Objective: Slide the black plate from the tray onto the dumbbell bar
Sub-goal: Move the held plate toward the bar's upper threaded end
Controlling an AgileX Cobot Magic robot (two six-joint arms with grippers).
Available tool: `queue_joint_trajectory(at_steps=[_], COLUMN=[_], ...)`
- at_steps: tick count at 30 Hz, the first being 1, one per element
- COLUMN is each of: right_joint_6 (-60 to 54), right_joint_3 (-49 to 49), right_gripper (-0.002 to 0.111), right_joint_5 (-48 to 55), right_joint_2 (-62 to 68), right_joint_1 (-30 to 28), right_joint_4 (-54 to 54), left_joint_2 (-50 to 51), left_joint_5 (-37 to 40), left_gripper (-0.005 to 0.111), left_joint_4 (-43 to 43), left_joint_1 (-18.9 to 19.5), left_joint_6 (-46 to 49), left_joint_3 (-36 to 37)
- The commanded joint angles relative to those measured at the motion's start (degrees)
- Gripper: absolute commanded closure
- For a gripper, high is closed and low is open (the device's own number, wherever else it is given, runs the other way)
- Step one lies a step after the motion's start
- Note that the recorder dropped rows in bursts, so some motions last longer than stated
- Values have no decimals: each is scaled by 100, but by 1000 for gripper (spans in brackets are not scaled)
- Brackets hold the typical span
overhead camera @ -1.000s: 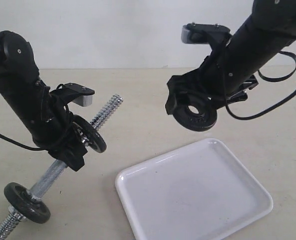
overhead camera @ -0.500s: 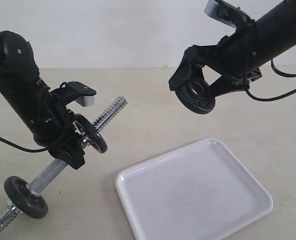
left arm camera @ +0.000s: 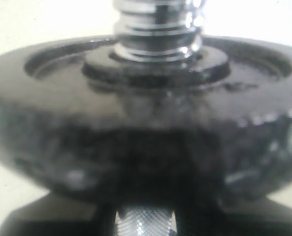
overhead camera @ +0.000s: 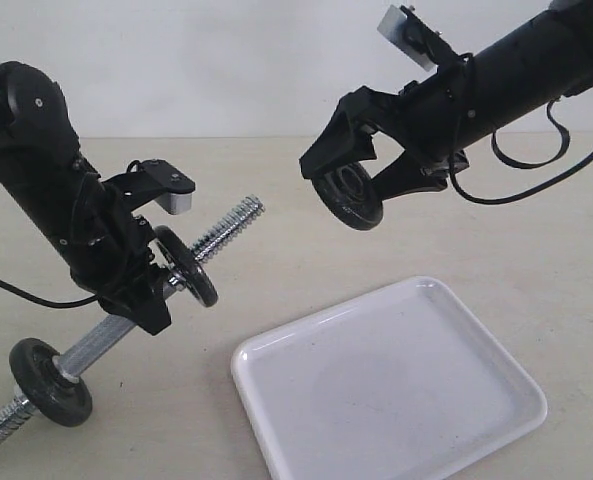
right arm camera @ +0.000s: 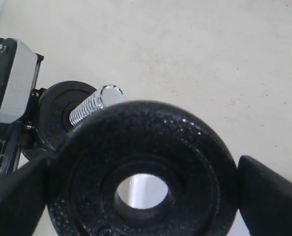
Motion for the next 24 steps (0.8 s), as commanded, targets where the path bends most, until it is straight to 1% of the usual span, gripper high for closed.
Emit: queue_joint_trajectory(at_steps=[1, 4, 7, 12, 15, 24], right_joint_6=[-143, -247, -281, -281, -310, -441], right_joint_3=[-346, -533, -720, -954, -981, -993], right_gripper=[108, 108, 108, 108, 108, 108], right_joint_5=[400, 652, 901, 1310, 1310, 1310], right_joint_2=[121, 235, 351, 606, 736, 1098], right_joint_1=[-34, -34, -34, -34, -34, -34], right_joint_4=[421, 645, 807, 1076, 1317, 1423], left_joint_2=[-340, -340, -340, -340, -340, -340], left_joint_5=[-207, -262, -330, -516, -559, -620], left_gripper=[102, 102, 102, 102, 102, 102], left_joint_4=[-314, -340, -563, -873, -873, -873], left_joint_1=[-33, -33, -33, -33, -33, -33], left_joint_6=[273, 450, 744, 962, 984, 1079], left_joint_3=[-136, -136, -136, -136, -136, -136])
